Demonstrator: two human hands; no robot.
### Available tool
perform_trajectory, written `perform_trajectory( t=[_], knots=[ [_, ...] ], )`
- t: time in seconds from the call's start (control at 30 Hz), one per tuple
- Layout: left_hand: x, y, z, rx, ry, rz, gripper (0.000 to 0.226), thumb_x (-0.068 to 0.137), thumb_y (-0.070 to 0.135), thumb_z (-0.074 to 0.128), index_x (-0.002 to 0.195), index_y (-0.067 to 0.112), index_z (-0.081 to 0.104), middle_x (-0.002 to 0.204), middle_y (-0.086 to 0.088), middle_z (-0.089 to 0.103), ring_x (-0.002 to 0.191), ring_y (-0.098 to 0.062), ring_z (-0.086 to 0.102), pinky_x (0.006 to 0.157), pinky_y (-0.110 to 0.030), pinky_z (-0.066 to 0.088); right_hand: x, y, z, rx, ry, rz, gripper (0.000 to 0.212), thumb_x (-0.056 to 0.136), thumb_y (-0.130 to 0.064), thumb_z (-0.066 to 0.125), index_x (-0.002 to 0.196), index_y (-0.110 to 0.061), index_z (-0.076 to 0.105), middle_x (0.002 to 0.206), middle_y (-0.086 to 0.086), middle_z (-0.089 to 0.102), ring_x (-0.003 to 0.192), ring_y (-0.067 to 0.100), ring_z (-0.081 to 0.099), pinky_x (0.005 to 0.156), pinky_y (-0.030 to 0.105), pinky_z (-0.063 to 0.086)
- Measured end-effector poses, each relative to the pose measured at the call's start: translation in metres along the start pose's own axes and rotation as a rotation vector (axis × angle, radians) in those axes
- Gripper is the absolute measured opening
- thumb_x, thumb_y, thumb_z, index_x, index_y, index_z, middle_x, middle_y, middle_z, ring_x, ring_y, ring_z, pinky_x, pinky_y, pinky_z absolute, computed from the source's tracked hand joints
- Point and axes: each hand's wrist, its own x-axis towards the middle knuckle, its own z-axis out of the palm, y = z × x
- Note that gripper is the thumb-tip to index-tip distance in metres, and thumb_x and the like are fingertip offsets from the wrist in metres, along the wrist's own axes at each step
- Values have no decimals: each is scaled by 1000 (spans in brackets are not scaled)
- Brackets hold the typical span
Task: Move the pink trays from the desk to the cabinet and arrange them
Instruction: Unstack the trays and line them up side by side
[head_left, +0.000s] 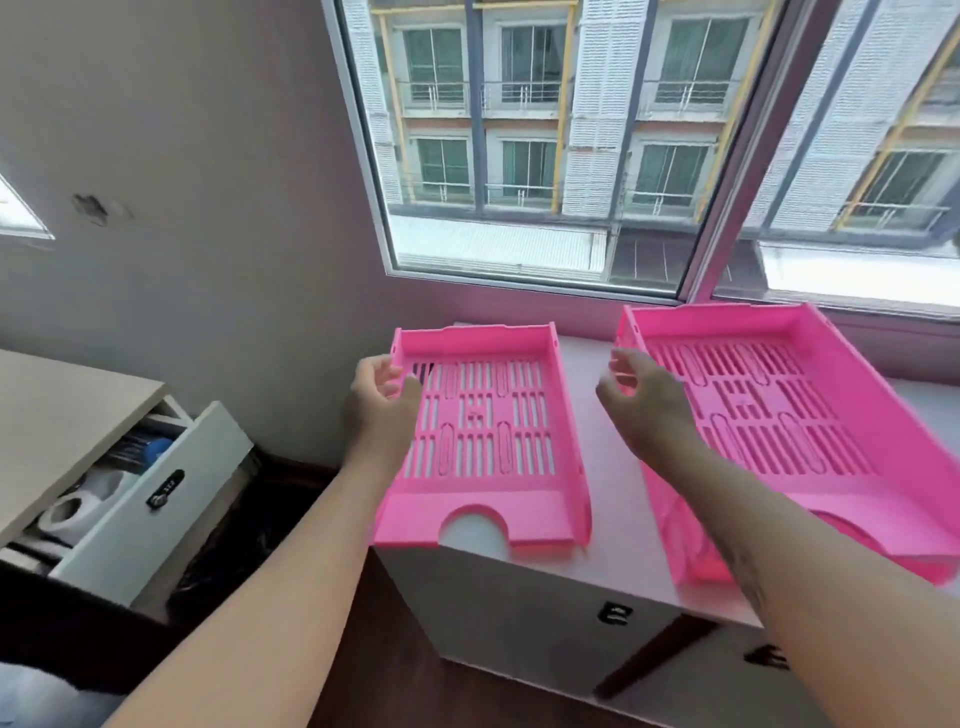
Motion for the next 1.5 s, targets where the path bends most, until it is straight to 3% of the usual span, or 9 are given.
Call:
perform_trajectory(
  t=[0.17,0.43,0.57,0.63,0.8,0.93,1.1,1.23,1.5],
  knots=[
    [-32,49,87,35,-170,123,14,85,22,62,99,24,61,84,11,66,70,4,61,58,-17,50,18,30,-87,-123,168,5,30,90,-14,56,115,-3,65,105,15,71,96,30,64,85,34,49],
    [-107,74,203,118,-561,-131,62,89,30,62,143,9,40,144,-9,49,124,-25,51,91,-28,35,11,146,-195,-349,61,317,38,88,-24,55,125,-13,57,112,16,62,89,32,57,71,35,44],
    [-120,74,220,158,-606,-178,28,89,18,52,114,14,62,104,-5,68,81,-19,64,66,-30,52,2,182,-205,-262,-135,371,39,91,-9,47,130,-13,47,103,14,62,81,30,56,67,35,42],
    [-115,74,221,193,-582,-154,15,90,15,51,93,17,65,81,-3,66,60,-13,55,48,-22,44,-2,188,-200,-202,-158,345,45,91,-2,40,134,-15,39,99,12,60,78,31,58,65,36,45],
    [-85,74,209,321,-569,-134,18,91,14,49,84,0,59,72,-8,52,59,-17,44,54,-26,36,-6,181,-173,-146,-144,377,65,93,-5,33,153,-22,14,121,21,61,97,38,60,83,45,51],
    [-62,70,200,386,-584,-91,19,94,13,48,80,12,61,68,-4,59,55,-16,50,48,-24,36,-10,167,-146,-170,-75,407,71,94,-6,32,156,-24,3,111,18,61,85,34,57,74,40,48],
    [-56,70,199,357,-597,-78,21,93,10,46,74,9,56,66,-6,52,55,-18,44,50,-26,34,-10,158,-145,-93,-28,455,62,92,-4,31,152,-19,23,118,20,62,91,35,60,75,39,49],
    [-53,82,206,287,-586,-19,16,86,8,48,70,10,52,67,-11,46,59,-18,39,57,-30,29,-13,152,-166,0,40,441,40,89,-2,30,120,-15,52,102,14,67,88,34,65,79,51,56],
    [-109,131,287,156,-816,87,13,84,7,50,74,9,57,67,-11,48,57,-17,39,49,-27,28,-50,192,-266,-73,279,535,47,87,-4,39,125,-23,60,93,-3,65,74,2,57,55,20,39]
  ],
)
